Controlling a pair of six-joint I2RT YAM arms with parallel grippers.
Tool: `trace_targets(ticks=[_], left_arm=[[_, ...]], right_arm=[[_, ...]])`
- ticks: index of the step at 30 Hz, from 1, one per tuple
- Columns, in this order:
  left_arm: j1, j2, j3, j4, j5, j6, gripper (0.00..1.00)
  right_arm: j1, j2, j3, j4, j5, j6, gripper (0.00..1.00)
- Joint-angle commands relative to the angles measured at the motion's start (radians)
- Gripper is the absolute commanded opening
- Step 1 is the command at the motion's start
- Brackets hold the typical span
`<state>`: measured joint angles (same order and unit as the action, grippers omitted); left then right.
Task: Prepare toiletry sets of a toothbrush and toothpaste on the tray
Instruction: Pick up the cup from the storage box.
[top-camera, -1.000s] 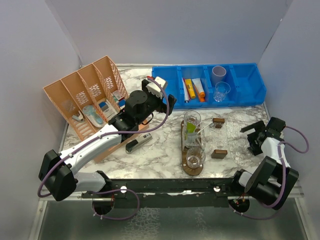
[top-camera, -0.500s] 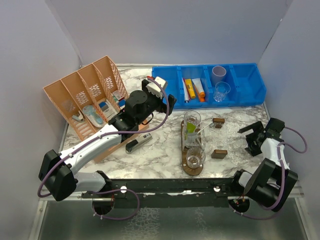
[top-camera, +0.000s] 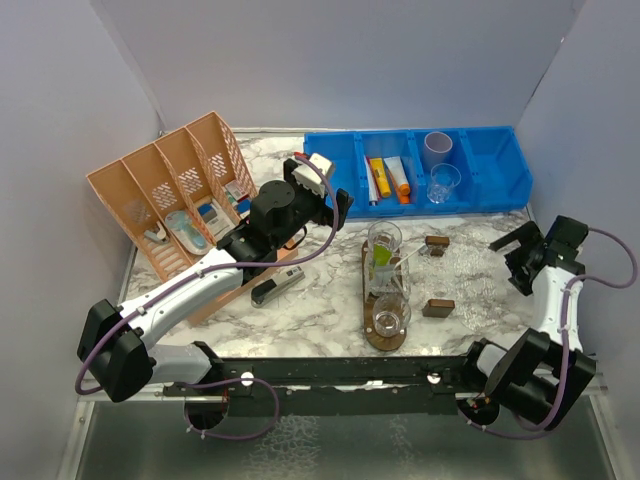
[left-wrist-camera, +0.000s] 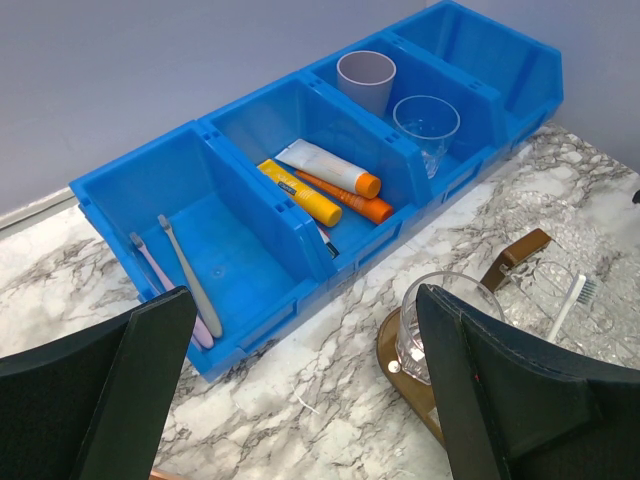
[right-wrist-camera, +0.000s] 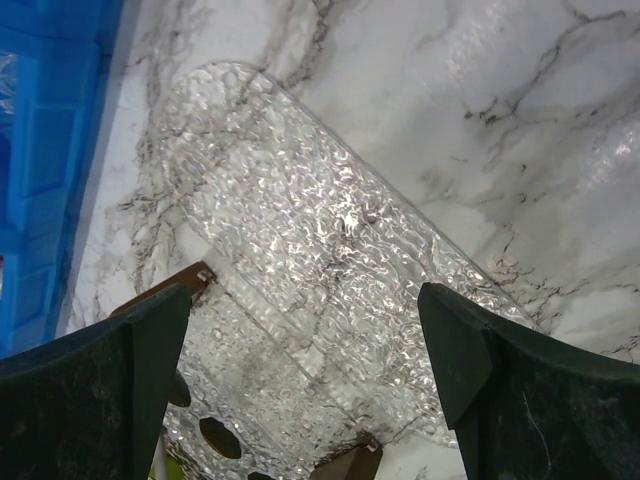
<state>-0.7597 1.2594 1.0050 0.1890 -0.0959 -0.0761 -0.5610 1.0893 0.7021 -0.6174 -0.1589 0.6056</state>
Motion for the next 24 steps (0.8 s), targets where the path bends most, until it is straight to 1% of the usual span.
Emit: trace_targets(ticks=[1, 11, 18, 24], left_arm=[[-0.004, -0.001, 0.024, -0.007, 0.018, -0.009, 0.95], [-0.004, 0.012, 0.029, -0.015, 0.023, -0.021, 0.95], [-0.003, 0.029, 0.03, -0.025, -0.021, 0.011, 0.98], [-0.003, 0.019, 0.028, -0.026, -0.054, 0.021, 0.99]], right_arm=[[0.015, -0.019, 0.065, -0.013, -0.03, -0.056, 0.98], [0.039, -0.012, 0.104, 0.029, -0.198, -0.061, 0.99], [0.056, -0.023, 0.132, 0.077, -0.383, -0.148, 0.99], [0.115, -0.036, 0.191, 0.094, -0.49, -0.216, 0.99]])
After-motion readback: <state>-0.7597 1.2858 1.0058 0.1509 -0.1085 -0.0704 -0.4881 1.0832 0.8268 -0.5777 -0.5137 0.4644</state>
